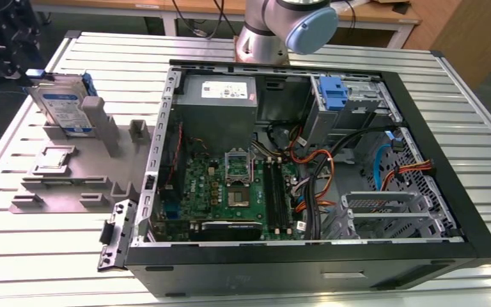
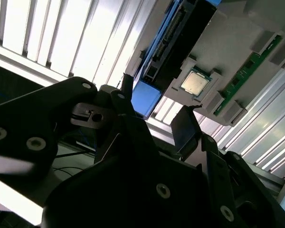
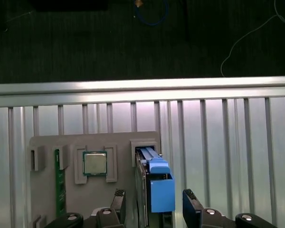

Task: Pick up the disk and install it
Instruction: 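Pick up the disk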

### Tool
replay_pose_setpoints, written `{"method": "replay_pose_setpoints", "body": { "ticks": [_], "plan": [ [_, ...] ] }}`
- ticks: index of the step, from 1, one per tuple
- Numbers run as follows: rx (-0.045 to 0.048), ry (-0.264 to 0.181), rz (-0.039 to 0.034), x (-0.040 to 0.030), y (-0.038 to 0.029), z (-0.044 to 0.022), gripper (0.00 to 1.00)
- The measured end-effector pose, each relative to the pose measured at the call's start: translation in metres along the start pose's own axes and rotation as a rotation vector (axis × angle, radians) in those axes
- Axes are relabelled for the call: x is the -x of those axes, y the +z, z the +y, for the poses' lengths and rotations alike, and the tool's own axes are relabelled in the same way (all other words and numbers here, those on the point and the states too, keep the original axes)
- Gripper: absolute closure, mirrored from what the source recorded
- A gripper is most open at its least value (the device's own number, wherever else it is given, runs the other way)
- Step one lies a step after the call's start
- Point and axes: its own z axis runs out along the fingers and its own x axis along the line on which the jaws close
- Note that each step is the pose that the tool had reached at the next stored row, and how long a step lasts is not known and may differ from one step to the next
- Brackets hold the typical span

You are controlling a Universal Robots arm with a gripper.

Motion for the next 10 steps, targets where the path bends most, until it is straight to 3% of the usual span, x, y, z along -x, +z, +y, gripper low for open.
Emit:
{"method": "replay_pose_setpoints", "body": {
  "ticks": [6, 8, 10],
  "plan": [
    [0.0016, 0.0, -0.0034, -0.0002, 0.0029, 0.0018, 0.41],
    [0.0072, 0.001, -0.0029, 0.0002, 0.004, 0.0019, 0.41],
    [0.0185, 0.001, -0.0005, 0.0007, 0.0056, 0.0019, 0.41]
  ]
}}
